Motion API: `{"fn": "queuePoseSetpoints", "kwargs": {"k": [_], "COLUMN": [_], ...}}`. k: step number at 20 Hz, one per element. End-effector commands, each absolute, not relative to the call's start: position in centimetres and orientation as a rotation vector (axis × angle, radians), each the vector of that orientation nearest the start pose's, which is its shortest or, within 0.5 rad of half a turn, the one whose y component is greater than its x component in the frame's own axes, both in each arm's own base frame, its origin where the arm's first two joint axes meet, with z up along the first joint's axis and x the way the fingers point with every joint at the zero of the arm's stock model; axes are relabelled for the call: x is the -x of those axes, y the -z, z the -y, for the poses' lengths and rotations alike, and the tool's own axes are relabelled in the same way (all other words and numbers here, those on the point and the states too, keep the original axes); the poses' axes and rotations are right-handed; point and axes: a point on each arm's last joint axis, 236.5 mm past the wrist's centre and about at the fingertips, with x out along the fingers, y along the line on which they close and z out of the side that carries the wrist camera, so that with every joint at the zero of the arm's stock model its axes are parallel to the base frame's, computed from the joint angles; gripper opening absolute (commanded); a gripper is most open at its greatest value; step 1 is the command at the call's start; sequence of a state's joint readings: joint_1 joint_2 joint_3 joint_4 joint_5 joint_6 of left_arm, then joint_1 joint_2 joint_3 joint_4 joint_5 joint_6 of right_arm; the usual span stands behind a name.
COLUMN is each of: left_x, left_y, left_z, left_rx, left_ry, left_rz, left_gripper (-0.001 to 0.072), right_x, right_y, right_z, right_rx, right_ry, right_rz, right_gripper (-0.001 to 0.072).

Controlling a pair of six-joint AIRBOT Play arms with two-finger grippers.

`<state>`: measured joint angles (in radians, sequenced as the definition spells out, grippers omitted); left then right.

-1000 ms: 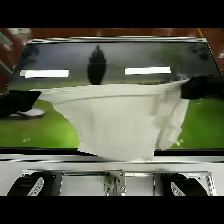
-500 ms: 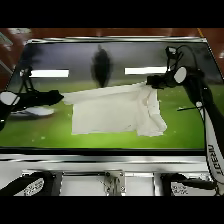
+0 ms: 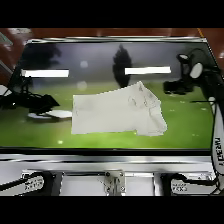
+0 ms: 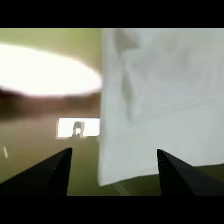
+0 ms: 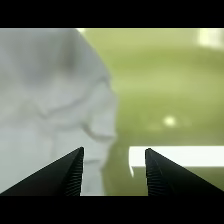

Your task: Fold the shirts.

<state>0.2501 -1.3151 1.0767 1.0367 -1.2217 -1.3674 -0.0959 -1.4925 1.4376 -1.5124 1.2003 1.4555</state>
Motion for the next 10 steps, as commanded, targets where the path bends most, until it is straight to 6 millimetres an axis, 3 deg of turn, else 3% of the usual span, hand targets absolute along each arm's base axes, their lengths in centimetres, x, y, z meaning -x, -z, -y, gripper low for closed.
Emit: {"fn": "queuePoseSetpoints", "kwargs": {"k": [1,4,5,8,10], "left_x": [-29.6,-26.7,-26.3,-26.0,-26.3], "left_y": [2.3,6.9,8.1,10.5,11.0], "left_z": [-0.1,3.7,4.7,6.7,8.0], "left_rx": [0.572,0.695,0.728,0.770,0.778], "left_ry": [0.176,0.204,0.200,0.179,0.194], "left_rz": [-1.576,-1.631,-1.624,-1.599,-1.580], "left_gripper": [0.0589,0.0610,0.0611,0.0611,0.0610], "right_x": [-36.3,-33.6,-33.2,-31.4,-31.4], "right_y": [-0.4,1.7,2.1,4.0,4.4], "right_z": [8.8,5.9,5.0,4.2,4.2], "right_rx": [-0.232,-0.657,-0.742,-0.804,-0.797], "right_ry": [0.061,-0.098,-0.140,-0.146,-0.140], "right_rz": [-1.508,-1.524,-1.518,-1.558,-1.556], "right_gripper": [0.0492,0.0629,0.0629,0.0629,0.0629]}}
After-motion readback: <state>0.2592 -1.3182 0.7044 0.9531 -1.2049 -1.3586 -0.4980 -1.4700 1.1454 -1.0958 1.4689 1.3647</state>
